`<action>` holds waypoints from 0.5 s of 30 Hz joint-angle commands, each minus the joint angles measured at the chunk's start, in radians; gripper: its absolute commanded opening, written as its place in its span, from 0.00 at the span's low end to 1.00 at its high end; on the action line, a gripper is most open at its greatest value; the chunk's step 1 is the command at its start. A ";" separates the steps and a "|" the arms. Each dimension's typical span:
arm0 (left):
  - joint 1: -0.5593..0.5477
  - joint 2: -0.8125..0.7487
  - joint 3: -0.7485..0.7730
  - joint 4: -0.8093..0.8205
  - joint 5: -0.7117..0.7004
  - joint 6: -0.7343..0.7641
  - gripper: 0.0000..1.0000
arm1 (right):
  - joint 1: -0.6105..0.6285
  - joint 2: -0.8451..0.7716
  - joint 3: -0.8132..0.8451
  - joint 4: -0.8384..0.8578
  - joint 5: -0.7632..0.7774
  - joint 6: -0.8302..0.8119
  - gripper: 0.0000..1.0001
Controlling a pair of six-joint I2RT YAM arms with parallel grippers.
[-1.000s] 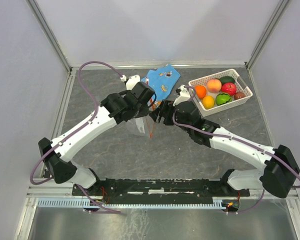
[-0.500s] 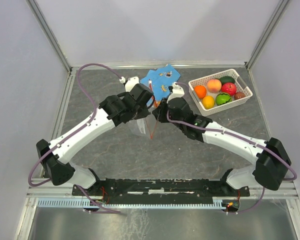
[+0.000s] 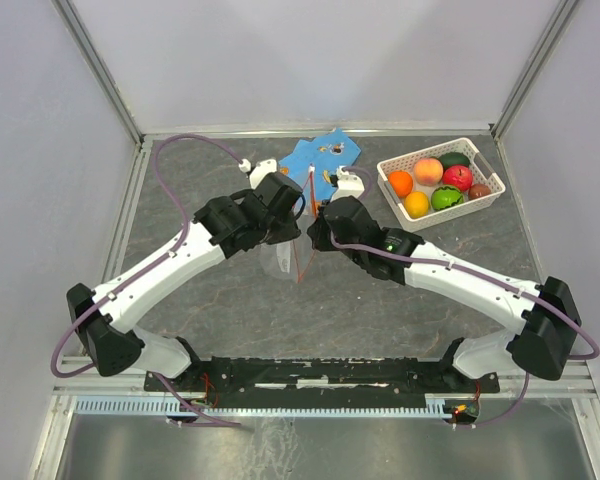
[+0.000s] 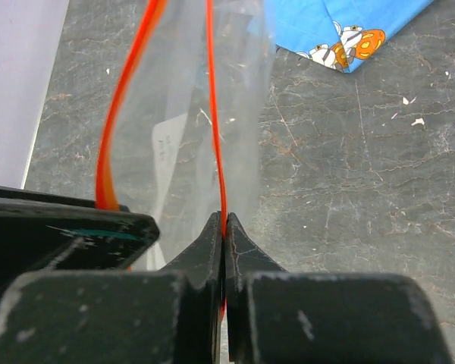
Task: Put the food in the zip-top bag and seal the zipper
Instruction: Open the zipper of the food storage bag.
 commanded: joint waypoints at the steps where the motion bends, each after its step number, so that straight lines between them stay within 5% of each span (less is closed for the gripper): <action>1: -0.002 -0.031 -0.024 0.069 0.054 -0.012 0.37 | 0.015 -0.027 0.059 -0.026 0.054 0.037 0.02; 7: -0.002 -0.020 -0.060 0.066 0.030 -0.019 0.38 | 0.017 -0.030 0.064 -0.036 0.054 0.033 0.01; 15: -0.002 -0.036 0.025 -0.093 -0.220 0.030 0.09 | 0.012 -0.037 0.086 -0.157 0.105 -0.012 0.02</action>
